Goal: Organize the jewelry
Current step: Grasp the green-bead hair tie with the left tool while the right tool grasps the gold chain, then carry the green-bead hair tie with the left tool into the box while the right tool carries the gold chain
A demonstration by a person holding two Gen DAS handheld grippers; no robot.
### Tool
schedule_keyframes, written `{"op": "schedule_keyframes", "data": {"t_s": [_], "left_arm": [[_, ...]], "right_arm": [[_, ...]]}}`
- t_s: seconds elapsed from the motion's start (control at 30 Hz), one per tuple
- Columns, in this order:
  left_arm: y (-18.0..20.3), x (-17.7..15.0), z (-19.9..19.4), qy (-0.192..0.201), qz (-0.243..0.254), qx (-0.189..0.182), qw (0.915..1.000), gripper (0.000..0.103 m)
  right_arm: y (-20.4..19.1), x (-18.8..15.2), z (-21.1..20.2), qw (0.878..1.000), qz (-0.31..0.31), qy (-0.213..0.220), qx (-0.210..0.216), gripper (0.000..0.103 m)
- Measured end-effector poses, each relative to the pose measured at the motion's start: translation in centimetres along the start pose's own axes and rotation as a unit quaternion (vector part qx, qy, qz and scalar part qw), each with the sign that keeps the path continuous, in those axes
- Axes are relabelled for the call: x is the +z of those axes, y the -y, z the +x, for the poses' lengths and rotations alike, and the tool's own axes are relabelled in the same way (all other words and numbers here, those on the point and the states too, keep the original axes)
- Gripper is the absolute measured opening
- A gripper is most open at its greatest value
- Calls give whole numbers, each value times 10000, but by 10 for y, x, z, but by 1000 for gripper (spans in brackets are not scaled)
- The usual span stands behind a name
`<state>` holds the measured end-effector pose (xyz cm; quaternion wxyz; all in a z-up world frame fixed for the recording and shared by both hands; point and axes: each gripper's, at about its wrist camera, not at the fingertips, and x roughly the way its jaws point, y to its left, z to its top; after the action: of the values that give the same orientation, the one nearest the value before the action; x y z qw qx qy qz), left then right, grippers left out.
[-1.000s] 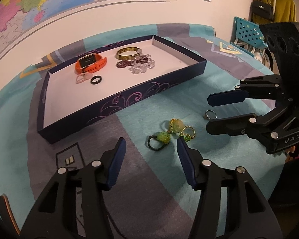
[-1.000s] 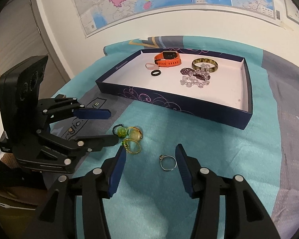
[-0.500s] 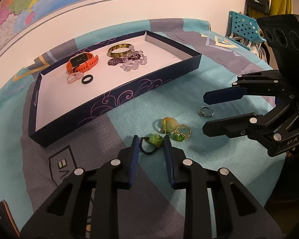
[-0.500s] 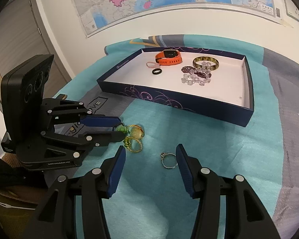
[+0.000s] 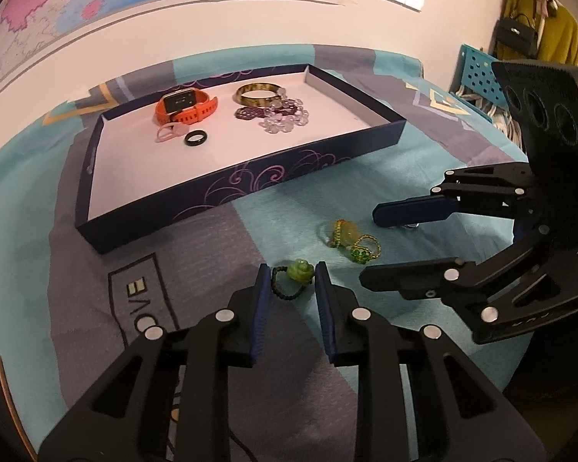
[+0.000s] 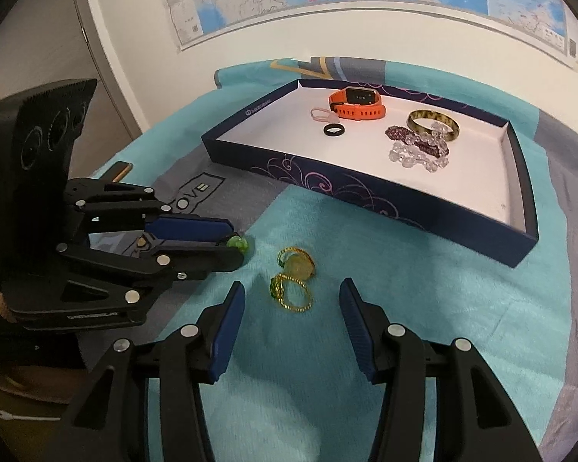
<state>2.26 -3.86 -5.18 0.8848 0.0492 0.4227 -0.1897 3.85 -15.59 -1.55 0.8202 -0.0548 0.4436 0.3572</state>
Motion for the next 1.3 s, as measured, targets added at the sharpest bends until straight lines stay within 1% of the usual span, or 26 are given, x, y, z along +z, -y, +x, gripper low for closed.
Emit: {"op": "schedule_keyframes", "data": {"t_s": [0.07,0.23,0.4,0.43,0.7,1.0,1.3], "left_arm": [[-2,0,-1,12,-54,-1,10000,24],[-6,-2,-3,68,-131,-2,9999,24],[-8,-2,-5,91,-186,-23,9998,24],[-8,-2,-5,97,-190,-21,9998,24],[-9,-2,-6,138,-214,-5,9997,24],[-9,0,-14,258,-235,-40,9994,24],[-10,9,-25,449,-278,-61,9986,24]], "right_arm": [[-2,1,3,10000,-67,-31,-47,37],[-6,2,6,9989,-267,-68,-387,21],[-8,0,5,9986,-332,-66,-402,13],[-7,0,4,9988,-302,-58,-386,10],[1,-3,-8,9999,-23,84,-135,9],[13,5,-28,9988,202,429,-138,9],[24,12,-37,9973,313,609,-256,9]]}}
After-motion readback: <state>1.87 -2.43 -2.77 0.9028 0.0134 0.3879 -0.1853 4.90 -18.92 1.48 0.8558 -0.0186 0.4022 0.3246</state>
